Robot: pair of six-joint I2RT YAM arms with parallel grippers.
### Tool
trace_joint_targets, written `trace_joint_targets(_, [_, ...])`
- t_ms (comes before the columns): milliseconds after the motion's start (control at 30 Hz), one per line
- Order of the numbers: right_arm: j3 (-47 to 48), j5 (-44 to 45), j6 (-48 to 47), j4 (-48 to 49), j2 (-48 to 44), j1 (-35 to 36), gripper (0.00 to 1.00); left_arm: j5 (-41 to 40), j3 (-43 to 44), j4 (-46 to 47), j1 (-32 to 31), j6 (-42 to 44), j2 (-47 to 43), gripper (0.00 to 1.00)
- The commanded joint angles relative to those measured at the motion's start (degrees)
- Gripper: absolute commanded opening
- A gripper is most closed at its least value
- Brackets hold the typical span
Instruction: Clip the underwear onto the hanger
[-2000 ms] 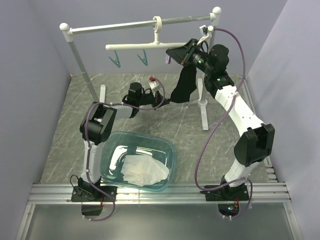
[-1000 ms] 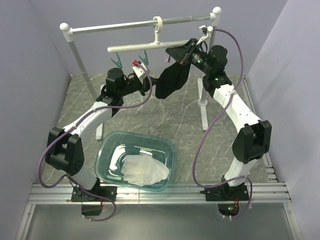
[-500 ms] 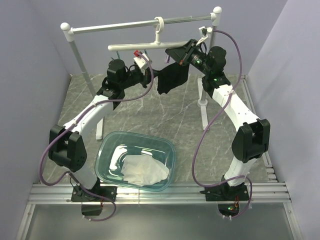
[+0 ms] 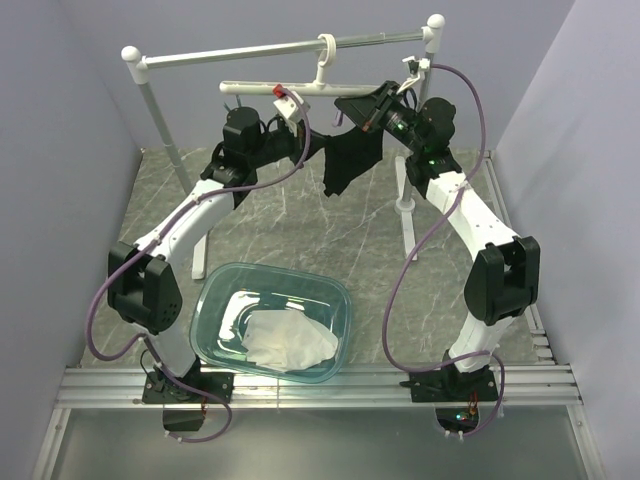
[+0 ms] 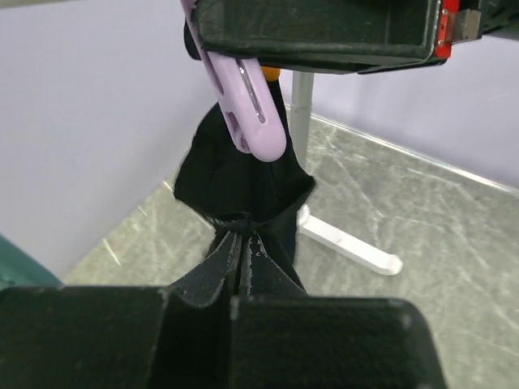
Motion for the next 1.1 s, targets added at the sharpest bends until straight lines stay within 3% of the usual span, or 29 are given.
trace_joint_targets(0, [-0.5,-2.5,1.4,5.6,-1.5,-0.3,0.00,-1.1,4.2,-1.1,-0.1,-4.8,0.3,0.00])
trace_joint_targets(500, [-2.6,-1.0,0.3,7.0,-1.1,-0.2,0.00,-7.3,3.6,-2.8,-0.4,-17.8,-2.8,0.00])
trace_joint_targets(633, [-1.7,1.4,-0.1,6.3,-0.5,0.2,0.00,-9.2,-2.0,0.5,-2.3,-17.0,-6.3,0.00])
trace_joint_targets(1067, [-0.1,6.0,-1.7,3.5,0.3,1.0,0.00,-22.2,-8.3,-6.2,-8.9,-16.2,-11.1,0.00])
